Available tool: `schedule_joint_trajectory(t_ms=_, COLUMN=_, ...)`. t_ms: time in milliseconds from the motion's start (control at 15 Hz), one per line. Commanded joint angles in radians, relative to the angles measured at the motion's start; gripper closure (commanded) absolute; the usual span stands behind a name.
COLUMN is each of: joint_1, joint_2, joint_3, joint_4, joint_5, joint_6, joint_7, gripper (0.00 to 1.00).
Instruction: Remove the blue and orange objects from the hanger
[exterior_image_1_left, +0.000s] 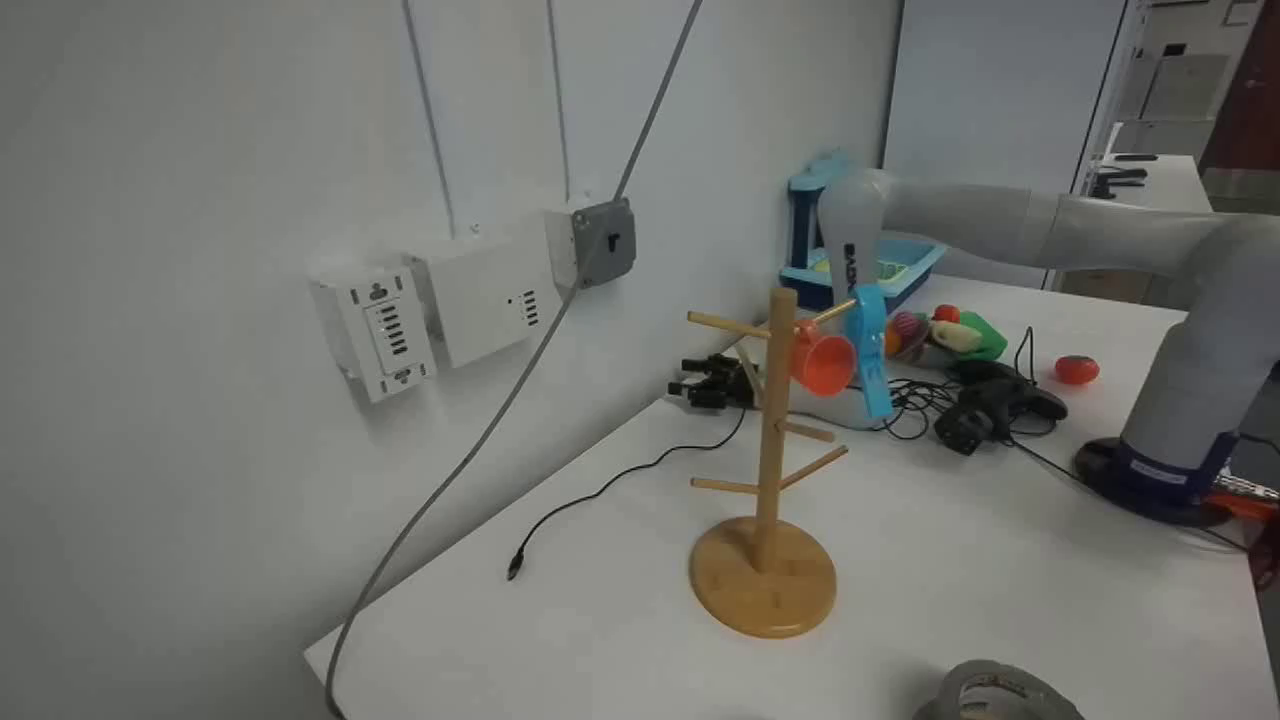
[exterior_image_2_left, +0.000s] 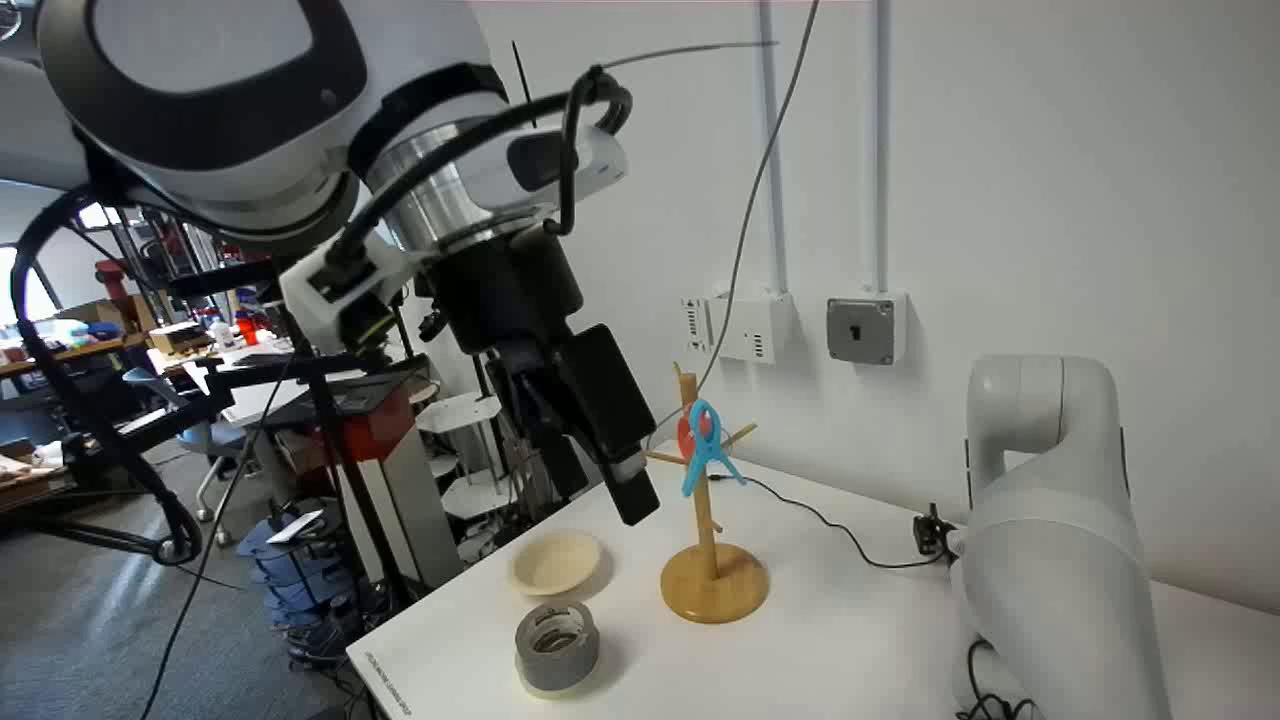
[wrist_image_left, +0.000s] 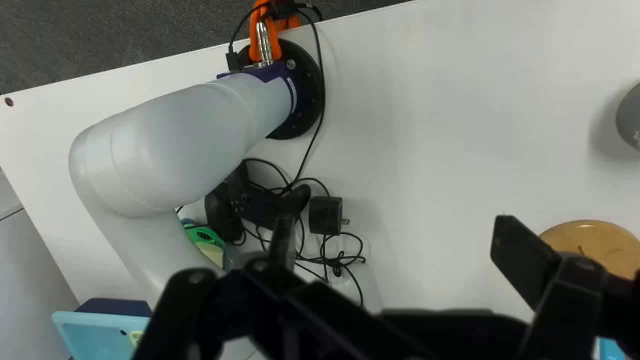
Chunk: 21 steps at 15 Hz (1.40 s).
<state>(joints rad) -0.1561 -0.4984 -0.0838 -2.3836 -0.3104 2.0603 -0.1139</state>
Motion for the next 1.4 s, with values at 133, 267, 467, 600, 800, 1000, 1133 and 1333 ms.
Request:
schedule_joint_trajectory(t_ms=133, joint_1=0.009, joint_2=0.001, joint_3=-0.007, joint_4=0.002, joint_5=-0.004, joint_6=-0.004, joint_7=0.003, gripper=0.0)
schedule_joint_trajectory(t_ms=267, joint_1=0.009, joint_2=0.001, joint_3=-0.007, joint_4=0.002, joint_5=-0.004, joint_6=-0.004, joint_7=0.003, gripper=0.0)
schedule_joint_trajectory(t_ms=467, joint_1=0.009, joint_2=0.001, joint_3=-0.007, joint_4=0.002, joint_5=-0.004, joint_6=-0.004, joint_7=0.003, gripper=0.0)
schedule_joint_trajectory(t_ms=600, joint_1=0.009, joint_2=0.001, joint_3=-0.007, joint_4=0.002, joint_5=-0.004, joint_6=-0.004, joint_7=0.003, gripper=0.0)
schedule_joint_trajectory(t_ms=800, joint_1=0.009, joint_2=0.001, joint_3=-0.007, joint_4=0.002, joint_5=-0.004, joint_6=-0.004, joint_7=0.003, gripper=0.0)
schedule_joint_trajectory(t_ms=1000, joint_1=0.009, joint_2=0.001, joint_3=-0.007, joint_4=0.002, joint_5=-0.004, joint_6=-0.004, joint_7=0.003, gripper=0.0)
schedule_joint_trajectory(t_ms=1133, joint_1=0.015, joint_2=0.009, joint_3=-0.009, joint_4=0.006, joint_5=0.007, joint_6=-0.006, joint_7=-0.003, gripper=0.0)
schedule_joint_trajectory(t_ms=1333, joint_1=0.033, joint_2=0.033, joint_3=-0.009, joint_4=0.012, joint_5=0.032, joint_6=-0.005, joint_7=-0.013, gripper=0.0)
